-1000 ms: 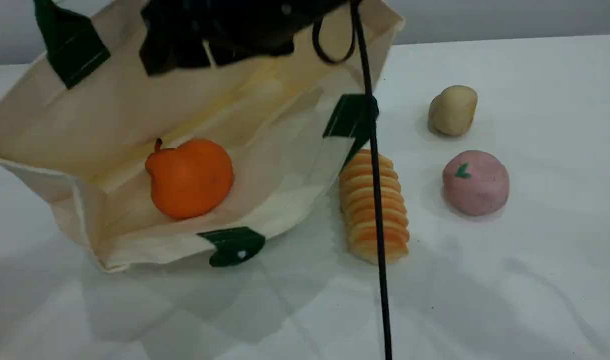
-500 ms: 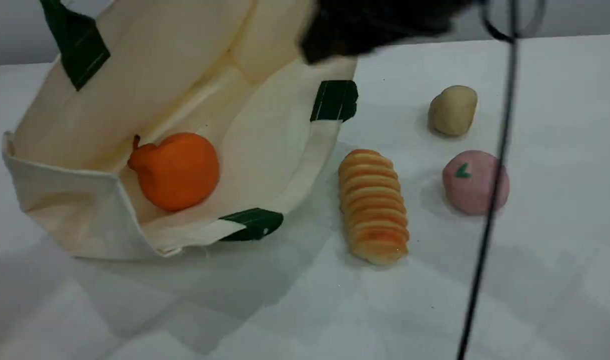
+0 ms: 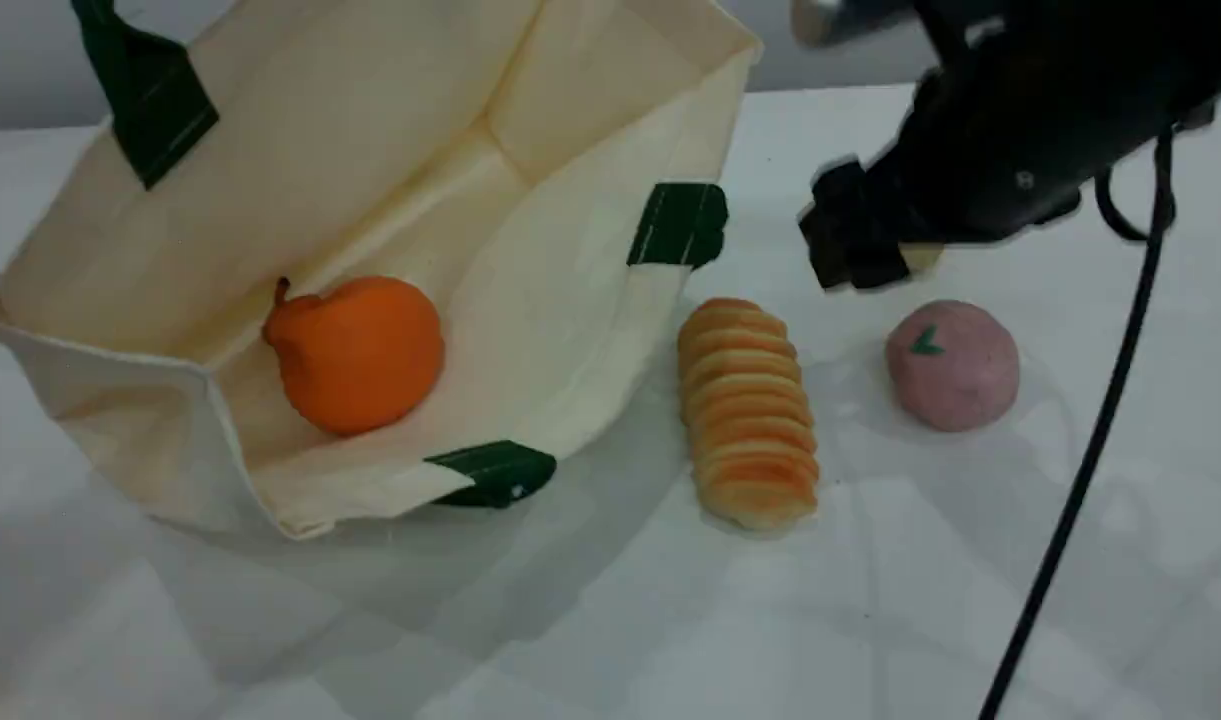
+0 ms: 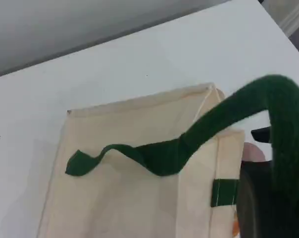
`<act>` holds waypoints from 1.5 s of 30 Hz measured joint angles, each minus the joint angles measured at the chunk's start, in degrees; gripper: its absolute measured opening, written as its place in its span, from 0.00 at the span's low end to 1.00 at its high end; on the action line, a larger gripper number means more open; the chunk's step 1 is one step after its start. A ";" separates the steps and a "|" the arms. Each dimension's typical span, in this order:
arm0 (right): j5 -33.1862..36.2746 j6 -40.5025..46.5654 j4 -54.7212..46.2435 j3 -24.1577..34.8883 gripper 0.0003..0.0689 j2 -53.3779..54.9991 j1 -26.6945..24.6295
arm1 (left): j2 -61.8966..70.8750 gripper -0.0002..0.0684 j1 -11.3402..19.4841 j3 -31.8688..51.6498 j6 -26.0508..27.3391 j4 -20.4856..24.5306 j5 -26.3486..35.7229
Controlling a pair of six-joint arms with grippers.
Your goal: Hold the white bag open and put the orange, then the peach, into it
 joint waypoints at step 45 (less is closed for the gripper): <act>-8.09 -2.98 10.05 5.03 0.54 -2.67 -0.02 | 0.00 0.09 0.00 0.05 0.00 0.11 0.56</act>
